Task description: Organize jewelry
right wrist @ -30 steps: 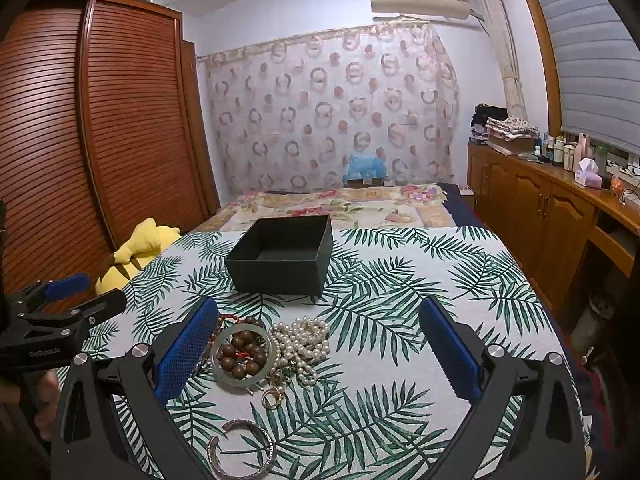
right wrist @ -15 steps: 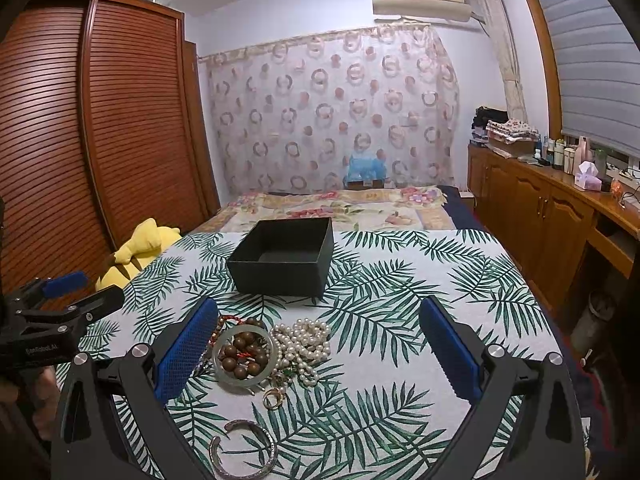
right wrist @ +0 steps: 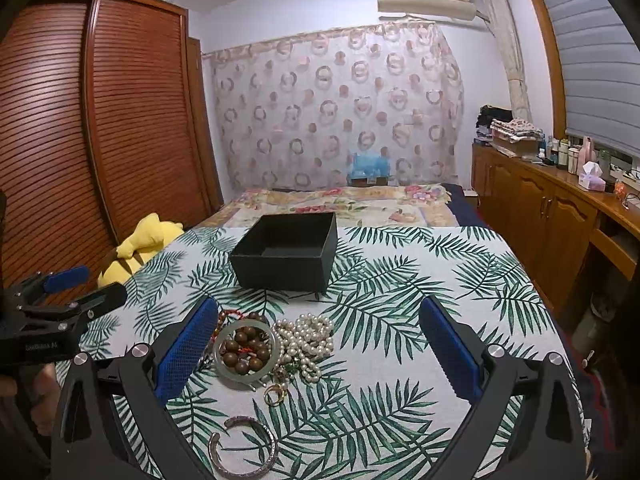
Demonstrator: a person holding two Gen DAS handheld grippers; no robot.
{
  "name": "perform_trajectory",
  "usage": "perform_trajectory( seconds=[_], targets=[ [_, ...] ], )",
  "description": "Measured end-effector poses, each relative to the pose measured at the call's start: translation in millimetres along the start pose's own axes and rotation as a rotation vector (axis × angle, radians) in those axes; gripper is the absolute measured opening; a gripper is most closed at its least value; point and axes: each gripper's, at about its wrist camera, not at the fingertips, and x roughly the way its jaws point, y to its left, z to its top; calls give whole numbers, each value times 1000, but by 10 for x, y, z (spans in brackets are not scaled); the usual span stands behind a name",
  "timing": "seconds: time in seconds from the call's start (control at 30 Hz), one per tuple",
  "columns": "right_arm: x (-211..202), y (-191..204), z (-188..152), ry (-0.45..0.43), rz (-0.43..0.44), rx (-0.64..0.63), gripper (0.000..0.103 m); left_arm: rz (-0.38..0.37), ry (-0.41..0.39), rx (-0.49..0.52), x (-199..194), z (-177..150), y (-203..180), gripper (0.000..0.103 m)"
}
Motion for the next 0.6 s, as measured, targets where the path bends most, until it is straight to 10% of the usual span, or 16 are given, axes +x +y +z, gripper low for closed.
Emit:
perform_trajectory(
  seconds=[0.23,0.6],
  targets=[
    [119,37,-183,92,78,-56,96,-28,66,37,161,-156,-47,96],
    [418,80,-525,296,176,-109,49,-96,152,66,397,-333,-68,96]
  ],
)
